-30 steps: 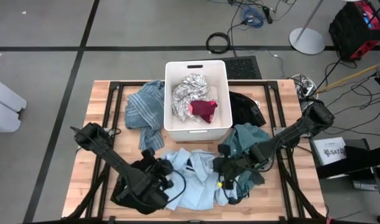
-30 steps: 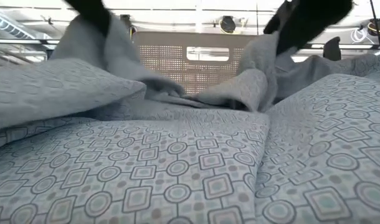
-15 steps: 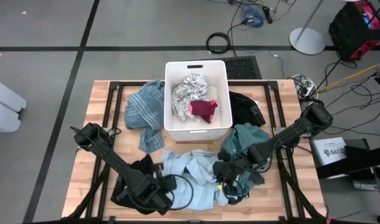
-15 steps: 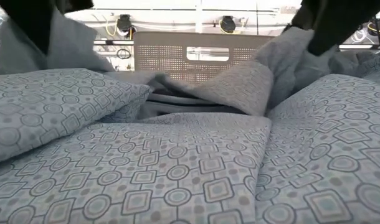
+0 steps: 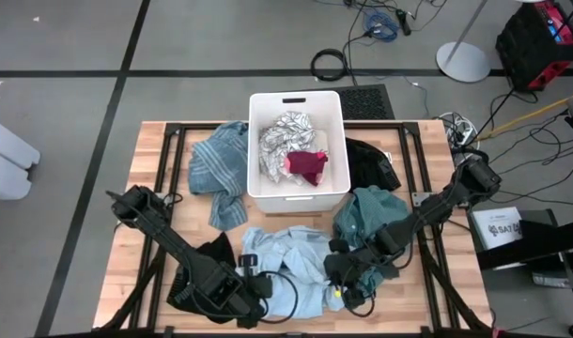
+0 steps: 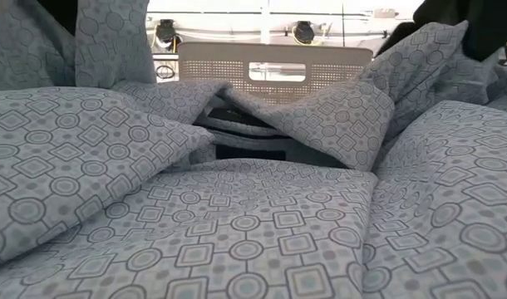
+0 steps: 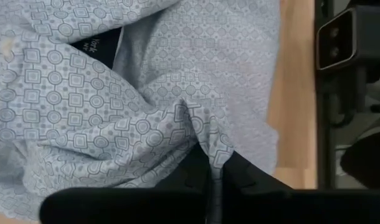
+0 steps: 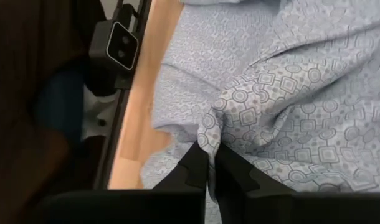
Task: Sort clothes
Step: Put the light blue shirt into the white bin
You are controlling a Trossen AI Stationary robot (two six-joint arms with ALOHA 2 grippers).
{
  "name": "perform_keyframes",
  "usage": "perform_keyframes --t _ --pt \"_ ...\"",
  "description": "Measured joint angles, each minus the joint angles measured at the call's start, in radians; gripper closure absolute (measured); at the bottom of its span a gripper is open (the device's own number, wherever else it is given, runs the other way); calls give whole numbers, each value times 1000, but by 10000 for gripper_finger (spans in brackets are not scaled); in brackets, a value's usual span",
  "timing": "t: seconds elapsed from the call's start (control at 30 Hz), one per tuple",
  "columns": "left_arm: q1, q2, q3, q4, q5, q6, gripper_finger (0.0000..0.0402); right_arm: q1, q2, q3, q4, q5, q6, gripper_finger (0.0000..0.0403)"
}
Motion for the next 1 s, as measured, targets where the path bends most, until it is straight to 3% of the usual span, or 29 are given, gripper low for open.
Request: perform_keyframes --t 0.23,0.47,0.83,1.0 --pt "0 -2 0 -112 -20 31 314 6 0 0 18 3 -74 336" --pt "4 -48 0 -191 9 -46 261 6 0 0 23 4 -91 272" --pt "-5 -208 1 -92 30 -45 256 5 0 0 31 5 -100 243" --pt "-5 -243 3 -45 -93 -40 255 5 9 0 66 35 -138 243"
